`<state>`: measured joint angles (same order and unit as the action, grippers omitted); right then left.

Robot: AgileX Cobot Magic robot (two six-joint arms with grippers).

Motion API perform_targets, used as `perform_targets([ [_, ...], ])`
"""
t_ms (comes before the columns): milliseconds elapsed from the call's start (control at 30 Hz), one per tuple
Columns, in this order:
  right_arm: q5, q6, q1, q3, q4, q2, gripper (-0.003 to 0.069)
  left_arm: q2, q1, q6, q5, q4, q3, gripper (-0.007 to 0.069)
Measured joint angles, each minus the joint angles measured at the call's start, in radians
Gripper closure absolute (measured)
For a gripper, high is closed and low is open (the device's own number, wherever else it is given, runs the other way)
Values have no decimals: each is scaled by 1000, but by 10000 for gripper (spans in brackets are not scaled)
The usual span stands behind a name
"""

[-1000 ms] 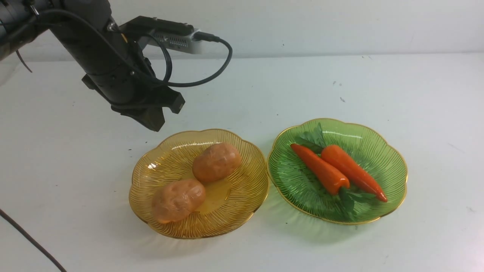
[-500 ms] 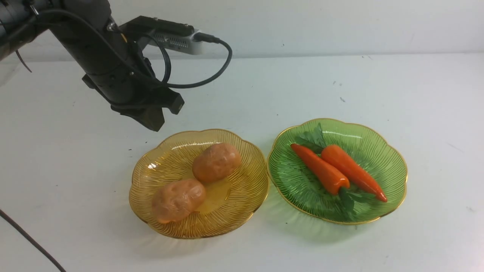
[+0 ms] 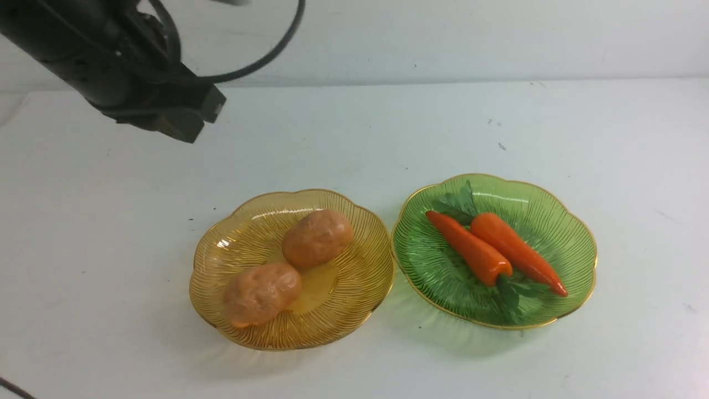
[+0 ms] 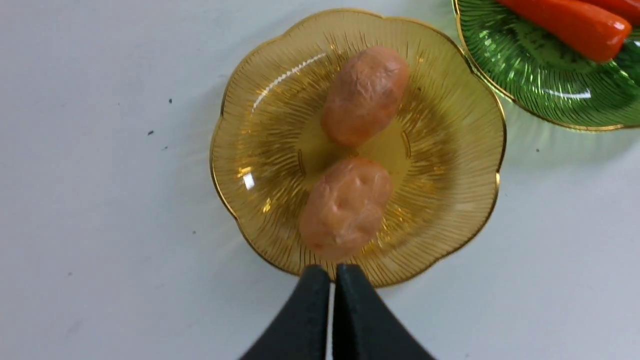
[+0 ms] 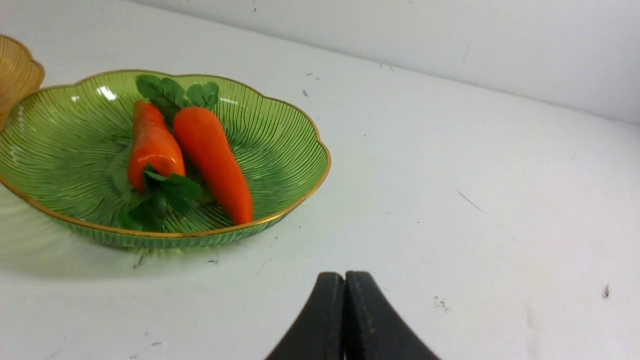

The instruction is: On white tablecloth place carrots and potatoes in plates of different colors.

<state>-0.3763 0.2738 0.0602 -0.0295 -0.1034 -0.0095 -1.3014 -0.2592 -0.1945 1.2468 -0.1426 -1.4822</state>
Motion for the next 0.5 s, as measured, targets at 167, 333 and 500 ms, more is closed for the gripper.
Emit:
perform_targets([
  [167, 0, 0, 0, 0, 0, 0, 676, 200, 0, -2, 3, 1, 220, 627],
  [333, 0, -13, 0, 0, -1, 0, 676, 384, 0, -10, 3, 8, 429, 627],
  [500, -3, -80, 0, 0, -2, 0, 676, 495, 0, -25, -36, 55, 526, 627],
])
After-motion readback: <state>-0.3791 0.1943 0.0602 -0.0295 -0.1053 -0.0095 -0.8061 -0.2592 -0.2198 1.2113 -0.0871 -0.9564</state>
